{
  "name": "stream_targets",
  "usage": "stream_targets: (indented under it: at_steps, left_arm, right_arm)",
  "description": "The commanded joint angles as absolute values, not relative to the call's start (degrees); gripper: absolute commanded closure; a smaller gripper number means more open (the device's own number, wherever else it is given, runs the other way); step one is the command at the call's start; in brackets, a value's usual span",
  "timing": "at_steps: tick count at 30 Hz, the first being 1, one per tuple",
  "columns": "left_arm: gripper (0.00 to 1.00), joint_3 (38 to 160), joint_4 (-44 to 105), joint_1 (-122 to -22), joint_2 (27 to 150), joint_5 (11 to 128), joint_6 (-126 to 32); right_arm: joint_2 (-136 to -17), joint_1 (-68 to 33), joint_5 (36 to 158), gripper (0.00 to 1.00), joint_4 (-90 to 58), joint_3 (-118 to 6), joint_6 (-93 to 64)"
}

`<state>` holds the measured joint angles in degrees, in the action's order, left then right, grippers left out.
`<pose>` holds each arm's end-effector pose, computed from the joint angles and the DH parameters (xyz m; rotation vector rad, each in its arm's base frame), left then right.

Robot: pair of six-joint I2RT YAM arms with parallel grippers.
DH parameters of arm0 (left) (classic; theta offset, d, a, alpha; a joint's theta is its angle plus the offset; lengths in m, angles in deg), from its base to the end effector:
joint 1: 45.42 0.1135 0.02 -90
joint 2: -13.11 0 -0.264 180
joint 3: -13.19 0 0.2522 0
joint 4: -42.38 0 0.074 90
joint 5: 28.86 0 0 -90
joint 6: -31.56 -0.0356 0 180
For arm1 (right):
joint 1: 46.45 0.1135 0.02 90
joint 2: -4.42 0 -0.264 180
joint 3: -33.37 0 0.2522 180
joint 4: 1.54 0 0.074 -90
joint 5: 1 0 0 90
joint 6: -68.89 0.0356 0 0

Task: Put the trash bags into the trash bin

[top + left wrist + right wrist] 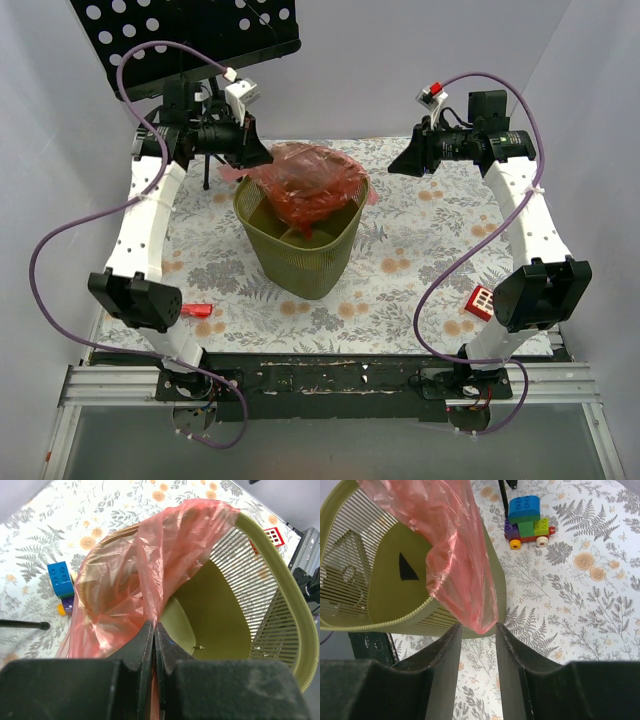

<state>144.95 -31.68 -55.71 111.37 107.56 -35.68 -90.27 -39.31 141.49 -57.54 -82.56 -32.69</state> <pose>0.3330 -0.0867 0.4499 0.1975 2.2887 -1.2216 0.3490 0.0722 0.4134 -0.8269 1.8727 0.9364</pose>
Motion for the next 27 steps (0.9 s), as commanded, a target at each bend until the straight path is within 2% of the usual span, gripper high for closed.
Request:
stream_targets:
  at_steps: [1, 5, 9, 12, 19, 27]
  left_arm:
    - [1.0, 139.8, -27.5, -55.9, 97.3, 111.2, -43.5]
    - [1.0, 128.4, -22.6, -56.1, 85.6, 114.8, -53.2]
    - [1.0, 118.8, -20.3, -56.4, 77.2, 114.3, -63.3]
    - [1.0, 114.4, -18.9, -56.6, 73.4, 113.6, -68.8]
    - [1.0, 105.7, -16.7, -56.6, 68.1, 112.1, -78.8]
    - [1.0, 100.4, -8.5, -56.6, 65.5, 111.9, -83.0]
  right_arm:
    - [-85.3, -38.6, 148.0, 0.56, -54.4, -82.4, -39.3]
    - [-78.7, -34.2, 149.6, 0.48, -50.2, -79.0, -46.6]
    - [-73.3, -23.0, 139.6, 0.42, -48.5, -74.7, -57.0]
    - [-73.1, -17.9, 135.8, 0.41, -45.6, -72.9, -58.1]
    - [-82.0, -15.2, 136.0, 0.41, -47.5, -85.8, -58.2]
    - [-94.6, -12.0, 136.8, 0.4, -57.4, -100.6, -63.3]
